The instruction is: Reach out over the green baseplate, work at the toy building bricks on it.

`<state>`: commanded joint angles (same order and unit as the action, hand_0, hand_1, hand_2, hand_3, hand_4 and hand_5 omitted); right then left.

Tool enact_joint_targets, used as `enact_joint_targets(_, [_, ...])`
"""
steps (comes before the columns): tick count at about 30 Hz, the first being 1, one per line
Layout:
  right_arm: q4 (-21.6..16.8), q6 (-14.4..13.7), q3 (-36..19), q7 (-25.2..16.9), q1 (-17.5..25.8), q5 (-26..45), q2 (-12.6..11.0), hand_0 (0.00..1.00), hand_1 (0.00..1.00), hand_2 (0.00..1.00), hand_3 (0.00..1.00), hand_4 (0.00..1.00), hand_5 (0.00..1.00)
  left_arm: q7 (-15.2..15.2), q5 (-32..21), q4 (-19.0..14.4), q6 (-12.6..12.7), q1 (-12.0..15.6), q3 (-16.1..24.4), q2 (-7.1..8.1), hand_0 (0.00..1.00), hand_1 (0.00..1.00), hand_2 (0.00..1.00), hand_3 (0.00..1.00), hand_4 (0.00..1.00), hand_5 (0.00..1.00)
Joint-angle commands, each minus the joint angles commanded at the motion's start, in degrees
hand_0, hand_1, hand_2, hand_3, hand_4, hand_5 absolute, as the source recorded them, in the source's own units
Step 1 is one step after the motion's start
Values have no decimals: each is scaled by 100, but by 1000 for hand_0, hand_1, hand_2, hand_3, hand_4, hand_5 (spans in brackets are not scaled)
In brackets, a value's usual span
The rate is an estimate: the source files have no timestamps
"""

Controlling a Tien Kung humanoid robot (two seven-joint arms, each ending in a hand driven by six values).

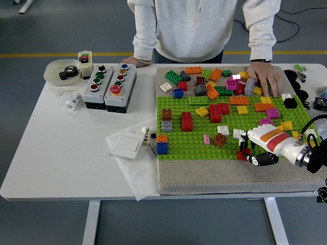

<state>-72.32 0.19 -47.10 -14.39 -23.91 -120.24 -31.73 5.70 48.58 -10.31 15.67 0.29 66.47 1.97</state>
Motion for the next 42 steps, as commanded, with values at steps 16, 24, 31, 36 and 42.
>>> enact_joint_targets(16, [8, -363, -141, -45, -55, 4, 29, 295, 441, 548, 579, 643, 161, -5, -2, 0, 5, 1, 2, 0, 805, 839, 890, 764, 774, 709])
enact_joint_targets(24, [-216, -413, -349, -52, -42, 50, -54, 295, 442, 557, 604, 658, 171, -13, 14, 0, 2, -4, 25, 11, 804, 838, 888, 764, 774, 708])
enact_joint_targets(31, [-703, -154, -436, 38, 87, 151, -322, 317, 449, 567, 621, 696, 191, -29, -46, 0, 6, -14, -21, 24, 804, 836, 888, 764, 773, 705])
enact_joint_targets(36, [-1020, -15, -291, 11, 145, 8, -545, 535, 567, 699, 721, 877, 280, -43, -89, 0, 8, -16, -60, 34, 804, 835, 886, 763, 774, 704])
enact_joint_targets(42, [-1153, -68, -61, -80, 132, -301, -735, 632, 647, 743, 796, 974, 282, -48, -99, 0, 4, -17, -77, 43, 804, 835, 885, 763, 775, 705])
